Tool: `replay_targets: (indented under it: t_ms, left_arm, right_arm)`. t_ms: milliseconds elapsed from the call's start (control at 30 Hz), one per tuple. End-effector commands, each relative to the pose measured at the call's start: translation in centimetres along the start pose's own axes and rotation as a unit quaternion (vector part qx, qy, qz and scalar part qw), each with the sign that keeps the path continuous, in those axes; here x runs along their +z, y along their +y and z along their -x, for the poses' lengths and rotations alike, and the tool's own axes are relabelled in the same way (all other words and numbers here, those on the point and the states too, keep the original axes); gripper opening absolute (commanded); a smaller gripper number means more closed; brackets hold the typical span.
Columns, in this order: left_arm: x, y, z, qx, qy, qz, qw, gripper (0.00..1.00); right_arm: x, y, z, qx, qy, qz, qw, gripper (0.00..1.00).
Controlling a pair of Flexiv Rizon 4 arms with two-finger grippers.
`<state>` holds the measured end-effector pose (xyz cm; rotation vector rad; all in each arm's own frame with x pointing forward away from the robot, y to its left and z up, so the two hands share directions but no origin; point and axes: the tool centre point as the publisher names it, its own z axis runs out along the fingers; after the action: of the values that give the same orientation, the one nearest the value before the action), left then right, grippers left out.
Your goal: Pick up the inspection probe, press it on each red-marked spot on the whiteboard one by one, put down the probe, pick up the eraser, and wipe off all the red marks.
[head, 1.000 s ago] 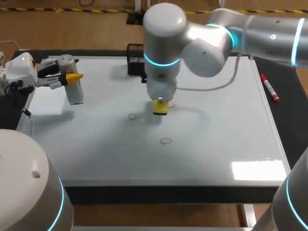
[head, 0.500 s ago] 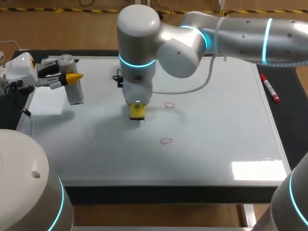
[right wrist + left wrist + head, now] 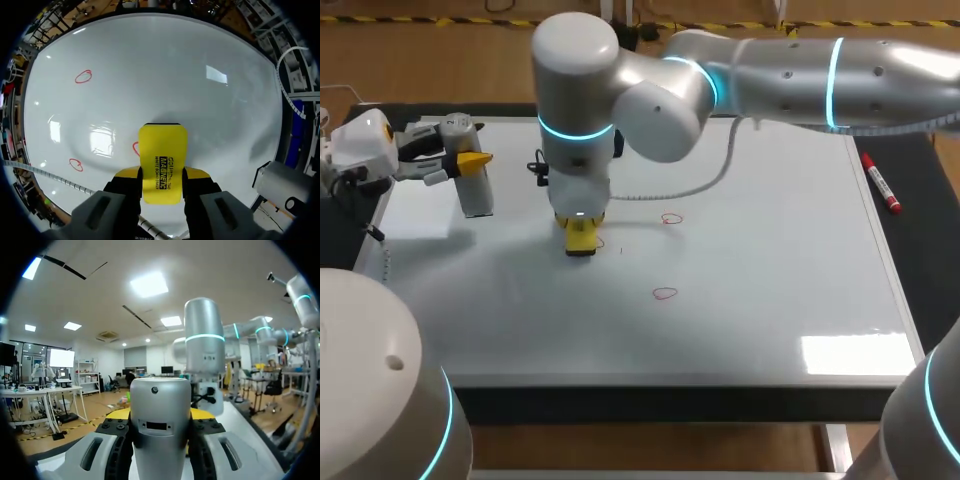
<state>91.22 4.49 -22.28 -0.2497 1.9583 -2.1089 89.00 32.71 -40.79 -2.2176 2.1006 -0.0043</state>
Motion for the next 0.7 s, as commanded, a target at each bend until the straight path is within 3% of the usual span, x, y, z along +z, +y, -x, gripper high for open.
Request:
replay_targets:
  t_ms: [33, 367, 700]
  left_arm:
    - [0.0, -0.2, -0.1, 0.0, -0.001, 0.001, 1.0, 0.0]
    - [0.0, -0.2, -0.1, 0.0, -0.001, 0.001, 1.0, 0.0]
    - [0.0, -0.2, -0.1, 0.0, -0.001, 0.001, 1.0, 0.0]
  right_arm:
    - [0.4, -0.2, 0.6, -0.002, 0.001, -0.001, 1.0, 0.0]
    - [1.1, 0.1, 1.2, -0.011, -0.003, -0.003, 1.0, 0.0]
    - [1.5, 0.3, 0.2, -0.019, 0.015, -0.005, 1.0, 0.0]
